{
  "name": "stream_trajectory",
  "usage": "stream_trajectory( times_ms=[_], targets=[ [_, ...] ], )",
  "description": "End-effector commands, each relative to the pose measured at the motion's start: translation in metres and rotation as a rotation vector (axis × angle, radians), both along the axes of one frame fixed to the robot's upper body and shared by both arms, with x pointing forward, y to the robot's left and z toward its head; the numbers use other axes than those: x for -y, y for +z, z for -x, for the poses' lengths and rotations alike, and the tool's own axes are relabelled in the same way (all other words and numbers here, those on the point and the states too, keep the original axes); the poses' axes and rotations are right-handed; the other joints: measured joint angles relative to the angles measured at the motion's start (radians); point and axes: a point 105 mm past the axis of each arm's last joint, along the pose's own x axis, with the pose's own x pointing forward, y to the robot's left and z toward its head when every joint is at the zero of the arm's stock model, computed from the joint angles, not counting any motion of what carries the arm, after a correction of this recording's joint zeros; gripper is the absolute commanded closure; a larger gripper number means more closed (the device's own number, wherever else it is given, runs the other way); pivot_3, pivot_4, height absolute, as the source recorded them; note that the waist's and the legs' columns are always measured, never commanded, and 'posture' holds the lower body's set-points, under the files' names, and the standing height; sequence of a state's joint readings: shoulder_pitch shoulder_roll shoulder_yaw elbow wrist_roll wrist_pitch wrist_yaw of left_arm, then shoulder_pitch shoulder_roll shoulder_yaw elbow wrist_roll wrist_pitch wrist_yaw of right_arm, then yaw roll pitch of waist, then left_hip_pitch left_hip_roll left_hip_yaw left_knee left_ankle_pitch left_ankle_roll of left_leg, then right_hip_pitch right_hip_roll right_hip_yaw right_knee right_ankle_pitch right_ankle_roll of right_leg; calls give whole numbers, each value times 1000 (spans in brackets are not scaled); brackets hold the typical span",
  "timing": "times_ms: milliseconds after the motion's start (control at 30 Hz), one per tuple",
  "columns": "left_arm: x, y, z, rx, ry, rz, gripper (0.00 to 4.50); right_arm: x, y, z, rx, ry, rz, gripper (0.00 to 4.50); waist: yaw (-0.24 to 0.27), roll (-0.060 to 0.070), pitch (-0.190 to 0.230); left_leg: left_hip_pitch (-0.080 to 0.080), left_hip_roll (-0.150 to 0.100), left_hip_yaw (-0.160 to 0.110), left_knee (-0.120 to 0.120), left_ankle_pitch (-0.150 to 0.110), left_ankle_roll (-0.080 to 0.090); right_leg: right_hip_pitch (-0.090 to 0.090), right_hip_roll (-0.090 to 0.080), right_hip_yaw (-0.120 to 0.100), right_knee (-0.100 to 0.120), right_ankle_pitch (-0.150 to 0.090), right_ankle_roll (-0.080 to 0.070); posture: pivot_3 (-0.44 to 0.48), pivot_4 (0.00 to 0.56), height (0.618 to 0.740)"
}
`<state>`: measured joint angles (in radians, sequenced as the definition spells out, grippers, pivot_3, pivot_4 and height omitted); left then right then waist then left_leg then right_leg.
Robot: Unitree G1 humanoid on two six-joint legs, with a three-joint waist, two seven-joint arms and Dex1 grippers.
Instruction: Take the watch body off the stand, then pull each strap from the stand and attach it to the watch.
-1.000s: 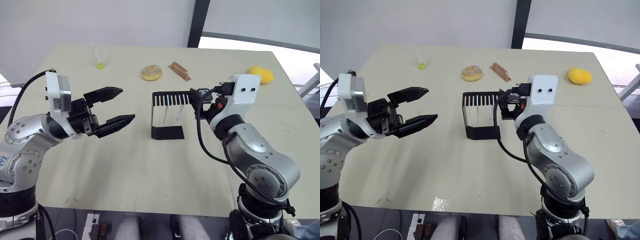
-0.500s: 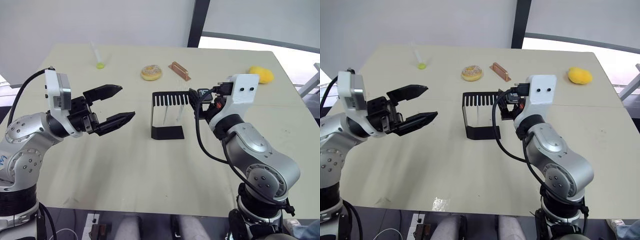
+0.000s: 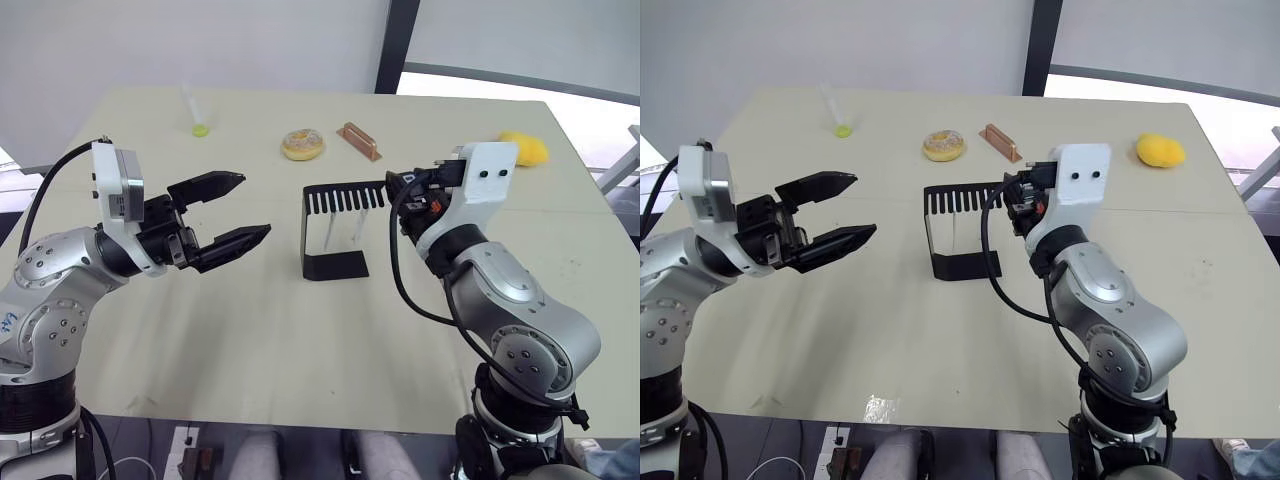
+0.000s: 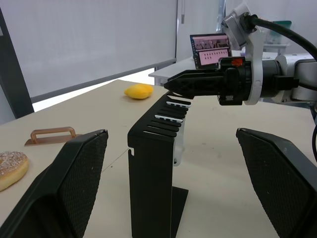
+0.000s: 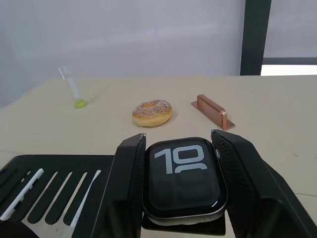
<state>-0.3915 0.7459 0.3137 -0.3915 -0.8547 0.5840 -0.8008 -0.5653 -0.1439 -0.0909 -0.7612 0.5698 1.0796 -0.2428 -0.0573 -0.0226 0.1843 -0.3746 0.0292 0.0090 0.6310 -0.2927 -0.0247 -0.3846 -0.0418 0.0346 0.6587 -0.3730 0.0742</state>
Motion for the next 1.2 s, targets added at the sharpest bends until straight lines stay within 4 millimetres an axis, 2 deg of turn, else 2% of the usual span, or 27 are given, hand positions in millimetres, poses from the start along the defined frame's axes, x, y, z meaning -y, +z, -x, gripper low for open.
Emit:
stream_trajectory(
  times_ms=[33,133,267,333,400,567,700,800,1200],
  targets=[
    [1,5,5,47,-10,-7,0,4,35,19,197,27,-19,2925,0,0,0,0,0,0,0,0,0,0,0,0,0,0,0,0,150,740],
    [2,-1,7,55,-50,-53,0,18,40,34,263,18,-8,2925,1,0,0,-1,0,0,0,0,0,-1,0,0,0,0,0,0,150,740],
    [7,-12,12,54,-130,-122,0,44,19,55,249,-21,104,2925,8,0,0,-2,0,0,-2,0,0,-1,0,0,-2,0,0,0,150,740],
    [12,-21,15,56,-193,-166,0,63,-5,65,181,-56,136,2925,9,0,0,-1,0,0,-2,0,1,1,0,0,-5,0,0,0,150,740],
    [19,-34,20,43,-272,-210,0,88,-38,75,74,-126,134,2925,14,0,0,-1,0,0,-3,0,1,2,0,-1,-6,0,0,0,150,740],
    [33,-56,29,33,-416,-297,0,116,-100,84,-87,-179,108,2925,-1,0,1,2,0,2,-2,0,1,4,1,2,-6,0,0,0,150,740],
    [41,-65,32,18,-479,-317,0,122,-137,76,-139,-173,109,2925,-3,0,1,9,0,3,-3,0,1,10,2,3,-5,0,0,0,150,740],
    [45,-70,36,12,-508,-329,0,116,-162,71,-192,-108,107,2925,1,1,1,6,0,2,-3,0,1,7,2,3,-5,0,0,0,150,740],
    [38,-73,33,2,-443,-327,0,111,-188,52,-232,4,149,2925,4,1,1,6,0,1,-2,0,1,8,1,2,-5,0,0,0,150,740]
  ],
)
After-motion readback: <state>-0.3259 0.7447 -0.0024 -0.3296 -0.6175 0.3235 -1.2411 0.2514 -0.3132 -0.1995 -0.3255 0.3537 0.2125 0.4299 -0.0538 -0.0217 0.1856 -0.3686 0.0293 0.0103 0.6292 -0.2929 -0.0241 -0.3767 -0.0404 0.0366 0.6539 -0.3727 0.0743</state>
